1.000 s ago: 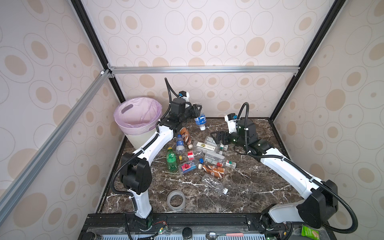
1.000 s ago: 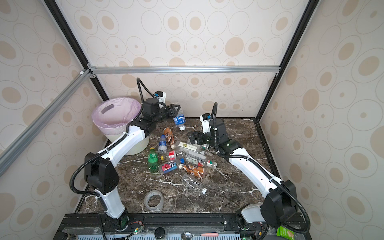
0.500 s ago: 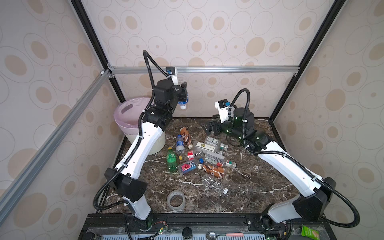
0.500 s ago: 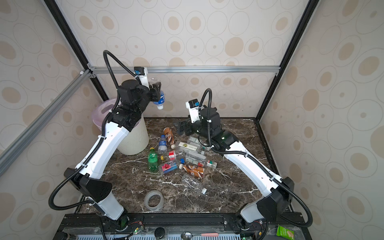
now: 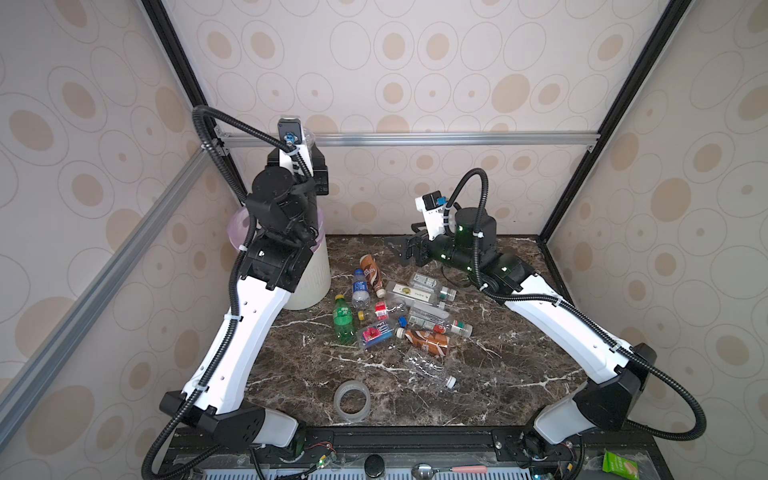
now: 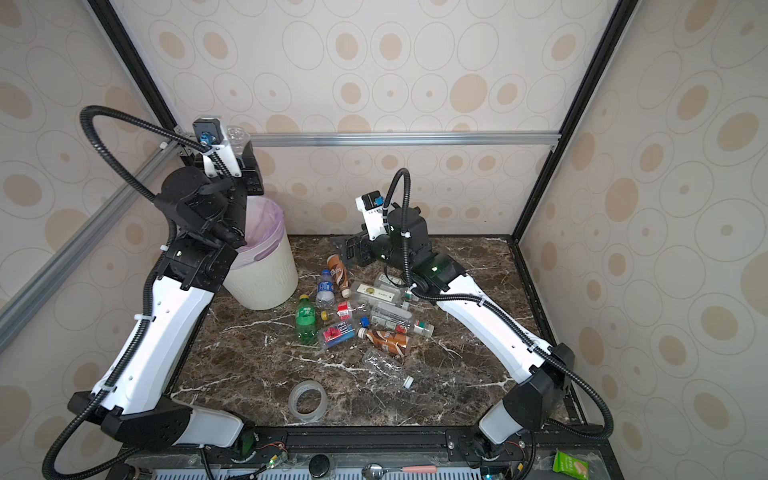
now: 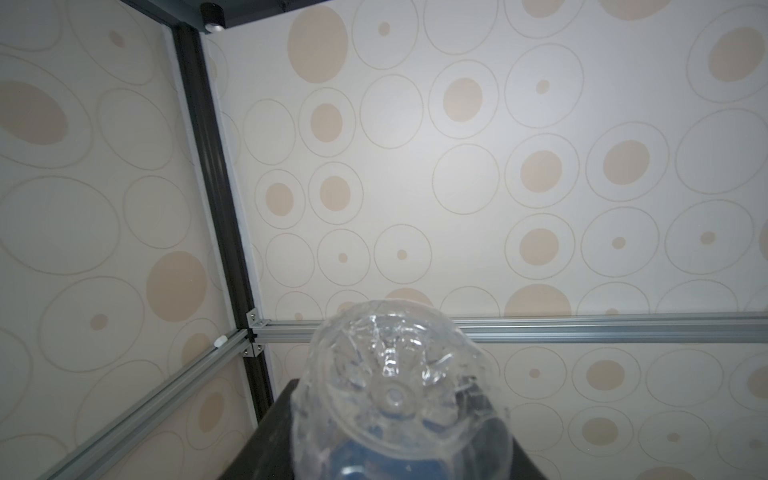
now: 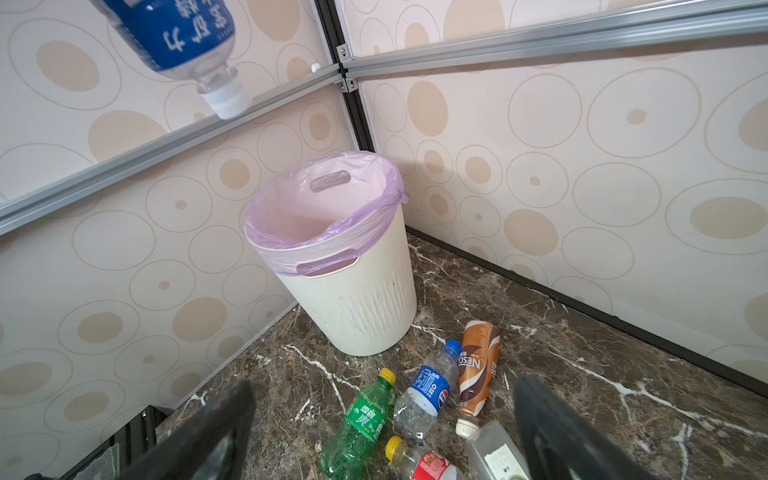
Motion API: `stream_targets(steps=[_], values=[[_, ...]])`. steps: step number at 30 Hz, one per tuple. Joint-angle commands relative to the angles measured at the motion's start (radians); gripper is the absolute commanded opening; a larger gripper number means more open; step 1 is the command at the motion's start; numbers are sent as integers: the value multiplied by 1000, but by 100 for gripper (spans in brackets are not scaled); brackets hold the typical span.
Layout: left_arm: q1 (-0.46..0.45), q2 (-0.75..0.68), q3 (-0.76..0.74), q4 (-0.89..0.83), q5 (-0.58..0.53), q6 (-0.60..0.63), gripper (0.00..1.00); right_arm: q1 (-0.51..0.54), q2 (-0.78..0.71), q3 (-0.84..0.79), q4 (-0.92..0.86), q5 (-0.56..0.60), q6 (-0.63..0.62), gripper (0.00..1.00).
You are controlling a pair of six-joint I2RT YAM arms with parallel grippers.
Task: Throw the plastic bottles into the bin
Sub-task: 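Carry the blue-label bottle with left gripper over the bin and release it, then lower left arm back toward the pile while right gripper reaches the clear green-label bottle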
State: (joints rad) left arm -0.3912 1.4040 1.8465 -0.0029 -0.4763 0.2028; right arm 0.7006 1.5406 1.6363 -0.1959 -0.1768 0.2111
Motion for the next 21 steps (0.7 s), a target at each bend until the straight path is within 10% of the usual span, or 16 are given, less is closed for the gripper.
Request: stream_targets(steps=[1, 8, 12, 21], values=[[36, -4, -22, 82, -33, 63, 46, 10, 14, 25, -3, -7, -3, 100], [210, 60, -174, -21, 10, -151, 51, 9, 12, 5, -8, -13, 13, 100], [255, 137, -57, -212, 74, -232, 99, 9, -13, -28, -7, 1, 7, 100], [224, 67, -20, -210, 228, -301, 99, 9, -7, -53, 12, -1, 29, 100]])
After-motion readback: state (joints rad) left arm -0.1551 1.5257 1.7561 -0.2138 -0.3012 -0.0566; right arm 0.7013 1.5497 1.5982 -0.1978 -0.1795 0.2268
